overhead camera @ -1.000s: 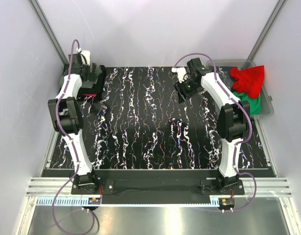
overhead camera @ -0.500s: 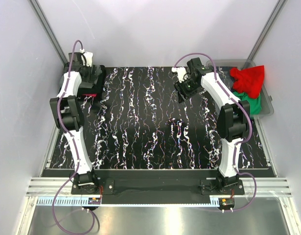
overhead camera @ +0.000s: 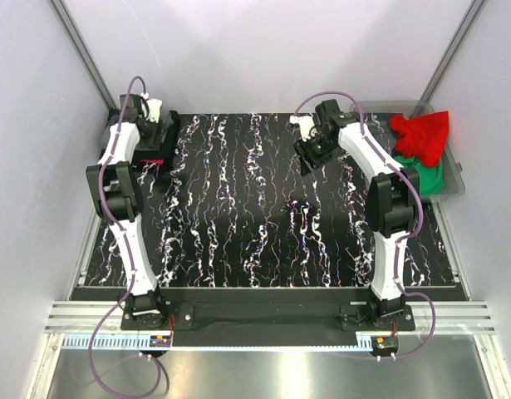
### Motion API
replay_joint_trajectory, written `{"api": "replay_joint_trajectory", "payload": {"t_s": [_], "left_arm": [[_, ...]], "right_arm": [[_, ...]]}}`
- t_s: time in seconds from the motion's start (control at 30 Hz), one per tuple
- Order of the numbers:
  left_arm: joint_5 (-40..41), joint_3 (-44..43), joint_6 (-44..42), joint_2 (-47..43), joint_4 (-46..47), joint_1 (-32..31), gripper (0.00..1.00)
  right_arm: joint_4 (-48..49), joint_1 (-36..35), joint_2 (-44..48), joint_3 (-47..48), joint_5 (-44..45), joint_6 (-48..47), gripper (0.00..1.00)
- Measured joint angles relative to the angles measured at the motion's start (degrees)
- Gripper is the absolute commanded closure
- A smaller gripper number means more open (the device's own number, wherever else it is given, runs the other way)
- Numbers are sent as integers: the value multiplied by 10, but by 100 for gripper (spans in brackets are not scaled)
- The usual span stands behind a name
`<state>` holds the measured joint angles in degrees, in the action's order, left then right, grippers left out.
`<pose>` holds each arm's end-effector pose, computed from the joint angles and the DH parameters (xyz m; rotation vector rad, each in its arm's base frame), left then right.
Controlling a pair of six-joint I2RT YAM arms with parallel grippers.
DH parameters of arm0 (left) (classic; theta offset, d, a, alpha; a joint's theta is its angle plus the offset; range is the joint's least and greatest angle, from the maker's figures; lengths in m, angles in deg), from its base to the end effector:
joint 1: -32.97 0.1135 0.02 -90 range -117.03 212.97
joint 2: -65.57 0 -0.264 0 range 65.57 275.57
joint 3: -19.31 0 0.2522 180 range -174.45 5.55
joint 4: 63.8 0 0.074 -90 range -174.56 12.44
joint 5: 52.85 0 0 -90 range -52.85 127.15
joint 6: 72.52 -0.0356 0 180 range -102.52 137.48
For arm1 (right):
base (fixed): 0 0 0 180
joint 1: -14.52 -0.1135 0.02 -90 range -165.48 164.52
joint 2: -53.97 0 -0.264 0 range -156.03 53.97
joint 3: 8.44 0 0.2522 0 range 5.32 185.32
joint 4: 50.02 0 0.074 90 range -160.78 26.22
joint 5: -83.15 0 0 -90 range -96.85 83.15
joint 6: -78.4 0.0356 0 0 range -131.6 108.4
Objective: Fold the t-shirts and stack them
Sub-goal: Neatly place the folded tshirt to the corner
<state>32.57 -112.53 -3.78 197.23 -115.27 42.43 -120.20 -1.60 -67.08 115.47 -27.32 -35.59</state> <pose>0.5096 0.0820 0.2261 0.2880 2.4499 0.1344 0.4283 0.1367 0.2532 -1.0139 2.4934 0.4475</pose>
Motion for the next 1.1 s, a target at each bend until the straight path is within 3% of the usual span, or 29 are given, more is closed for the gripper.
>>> {"api": "replay_joint_trajectory", "payload": {"t_s": [0.1,0.27,0.5,0.57,0.6,0.67,0.8,0.83,0.9,0.93,1.1], "left_arm": [[1,0,-3,8,-2,0,42],[5,-3,-11,21,-2,-4,74],[8,-20,-14,27,-5,-11,71],[8,-23,-12,27,-3,-13,67],[8,-24,-12,27,-2,-14,60],[9,-24,-9,27,-1,-15,60],[12,-24,-7,27,-1,-16,70],[14,-24,-6,27,-1,-17,79],[17,-24,-6,26,0,-17,86],[18,-24,-7,26,0,-16,98],[20,-23,-10,24,0,-16,100]], "right_arm": [[0,0,0,0,-1,0,47],[0,0,0,0,-2,0,48],[0,0,0,0,-2,0,48],[0,0,0,0,-2,1,48],[0,0,0,0,-2,1,48],[0,0,0,0,-2,2,48],[0,0,0,0,-2,3,47],[0,0,0,0,-3,3,47],[0,0,0,0,-3,4,48],[0,0,0,0,-5,4,48],[0,0,0,0,-7,5,48]]}}
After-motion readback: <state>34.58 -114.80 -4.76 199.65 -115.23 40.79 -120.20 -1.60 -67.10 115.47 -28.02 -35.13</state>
